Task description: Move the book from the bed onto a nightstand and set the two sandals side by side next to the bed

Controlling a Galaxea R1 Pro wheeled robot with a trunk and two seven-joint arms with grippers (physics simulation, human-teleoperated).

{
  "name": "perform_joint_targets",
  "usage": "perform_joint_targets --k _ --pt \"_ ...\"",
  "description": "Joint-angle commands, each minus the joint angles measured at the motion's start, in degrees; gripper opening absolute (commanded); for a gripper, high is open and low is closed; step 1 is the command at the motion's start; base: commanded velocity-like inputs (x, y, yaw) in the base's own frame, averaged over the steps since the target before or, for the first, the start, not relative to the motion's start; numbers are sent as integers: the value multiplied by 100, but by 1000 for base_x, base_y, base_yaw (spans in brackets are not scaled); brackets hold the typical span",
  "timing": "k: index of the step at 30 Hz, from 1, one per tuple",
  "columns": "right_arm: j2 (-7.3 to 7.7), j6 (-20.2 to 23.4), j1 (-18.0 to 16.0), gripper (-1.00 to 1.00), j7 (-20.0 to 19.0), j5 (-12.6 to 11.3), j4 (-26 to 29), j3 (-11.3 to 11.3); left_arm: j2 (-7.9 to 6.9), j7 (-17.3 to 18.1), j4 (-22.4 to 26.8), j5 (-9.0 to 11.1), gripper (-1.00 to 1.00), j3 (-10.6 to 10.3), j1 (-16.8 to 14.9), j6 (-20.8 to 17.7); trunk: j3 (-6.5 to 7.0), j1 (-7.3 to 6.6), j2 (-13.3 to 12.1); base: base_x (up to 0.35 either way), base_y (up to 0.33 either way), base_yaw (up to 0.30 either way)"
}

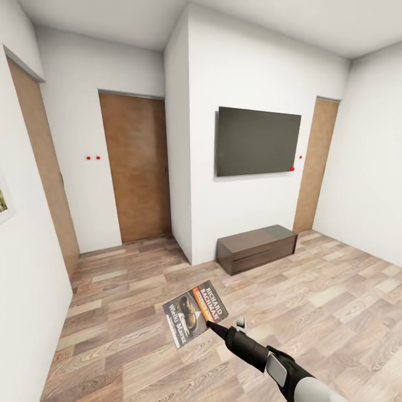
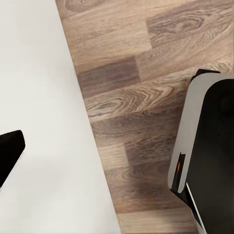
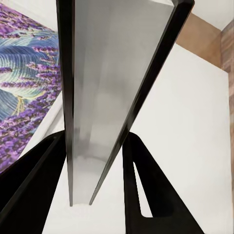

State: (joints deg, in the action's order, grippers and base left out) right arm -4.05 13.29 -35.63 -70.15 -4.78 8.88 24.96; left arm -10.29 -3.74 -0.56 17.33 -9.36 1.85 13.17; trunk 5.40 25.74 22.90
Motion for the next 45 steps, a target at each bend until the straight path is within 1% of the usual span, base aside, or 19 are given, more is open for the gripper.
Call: perform_joint_targets --k 1,45 --pt "0 61 1 -100 -7 -58 4 0 1 -13 -6 39 100 -49 0 24 0 5 2 296 1 0" --pt "-8 60 0 -100 -7 -58 -8 -8 1 -13 -6 40 100 -57 0 28 0 5 2 294 0 0"
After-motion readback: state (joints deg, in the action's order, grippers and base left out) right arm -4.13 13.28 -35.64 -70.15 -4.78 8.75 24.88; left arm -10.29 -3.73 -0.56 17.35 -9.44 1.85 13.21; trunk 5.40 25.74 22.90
